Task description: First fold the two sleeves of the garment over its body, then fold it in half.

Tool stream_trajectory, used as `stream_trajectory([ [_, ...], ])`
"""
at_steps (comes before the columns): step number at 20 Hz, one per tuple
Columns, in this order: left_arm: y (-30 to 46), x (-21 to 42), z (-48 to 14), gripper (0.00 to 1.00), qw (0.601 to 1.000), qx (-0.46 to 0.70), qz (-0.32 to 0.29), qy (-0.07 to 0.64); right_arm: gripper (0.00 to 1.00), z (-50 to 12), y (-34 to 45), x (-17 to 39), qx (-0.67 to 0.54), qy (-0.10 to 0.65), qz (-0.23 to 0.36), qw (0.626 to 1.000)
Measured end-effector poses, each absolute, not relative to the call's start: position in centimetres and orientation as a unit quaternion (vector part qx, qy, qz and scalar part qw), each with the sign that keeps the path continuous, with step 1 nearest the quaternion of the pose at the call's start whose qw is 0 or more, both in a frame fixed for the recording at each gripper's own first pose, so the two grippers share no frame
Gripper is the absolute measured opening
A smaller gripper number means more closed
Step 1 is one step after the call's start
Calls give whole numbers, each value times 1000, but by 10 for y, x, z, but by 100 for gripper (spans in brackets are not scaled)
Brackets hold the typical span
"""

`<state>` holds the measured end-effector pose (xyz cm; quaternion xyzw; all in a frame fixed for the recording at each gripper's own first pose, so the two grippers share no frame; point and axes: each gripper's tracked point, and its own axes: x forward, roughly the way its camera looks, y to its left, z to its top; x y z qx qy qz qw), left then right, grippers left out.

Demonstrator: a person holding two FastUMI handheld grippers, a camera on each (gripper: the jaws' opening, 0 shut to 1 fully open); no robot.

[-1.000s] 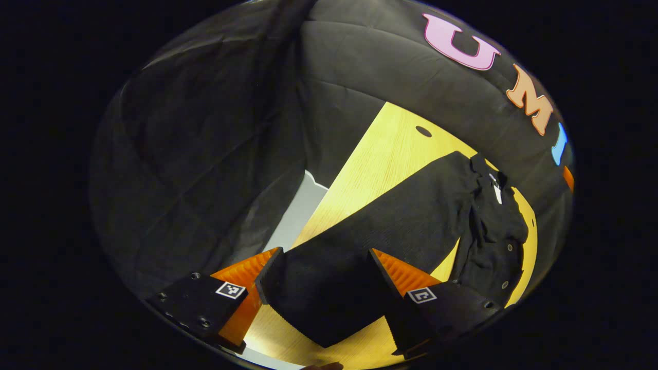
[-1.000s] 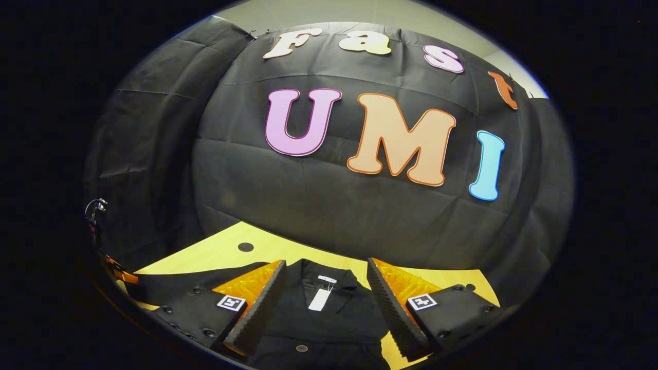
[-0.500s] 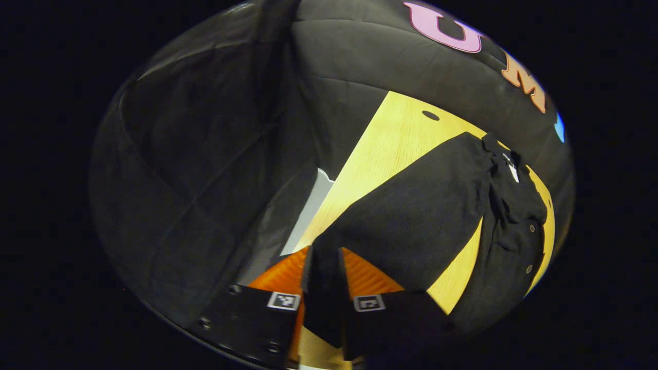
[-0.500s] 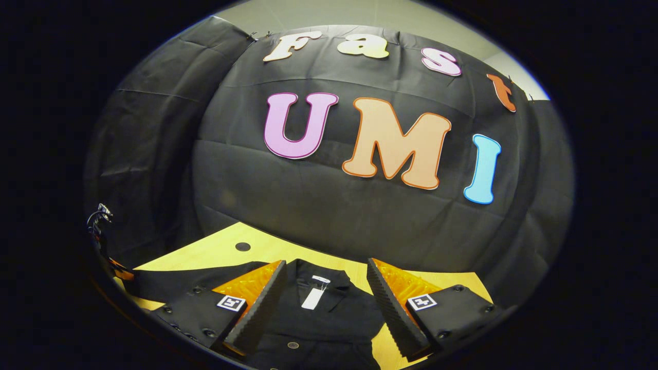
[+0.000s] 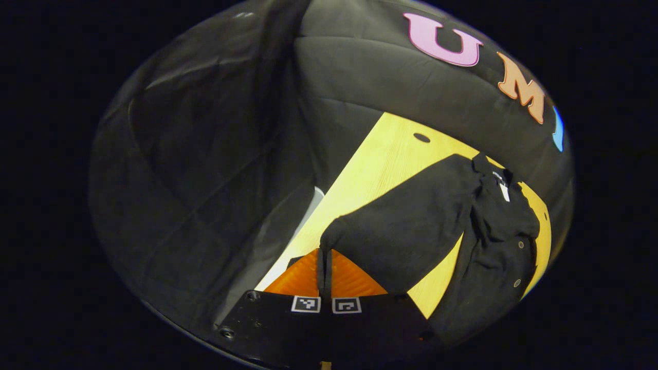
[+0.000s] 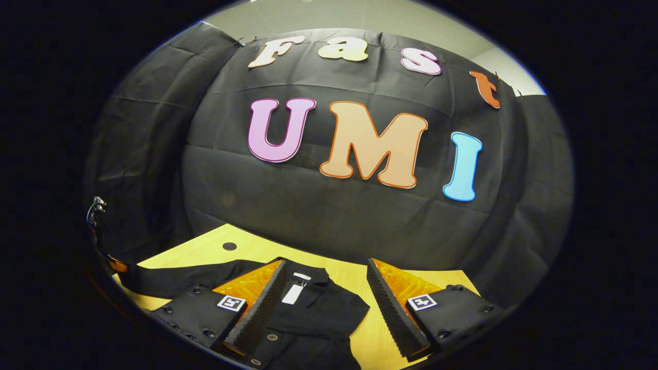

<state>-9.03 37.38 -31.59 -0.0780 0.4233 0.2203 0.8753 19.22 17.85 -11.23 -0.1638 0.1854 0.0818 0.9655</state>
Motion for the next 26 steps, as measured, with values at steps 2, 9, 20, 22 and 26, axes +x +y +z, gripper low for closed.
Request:
stream_trajectory([
  [2,371,-77,-296,0,887,-57,215,405,98,-111,169,191,-159,184,79,967],
  [9,323,-13,-227,0,925,-14,164,343,98,-109,138,176,-143,180,72,970],
  [20,228,74,-160,0,961,19,75,265,100,-108,58,147,-106,182,38,977],
  [22,203,89,-157,0,964,23,53,258,100,-103,40,144,-101,180,25,978],
  [26,150,117,-150,0,968,30,8,248,98,-99,2,136,-92,179,-2,980],
])
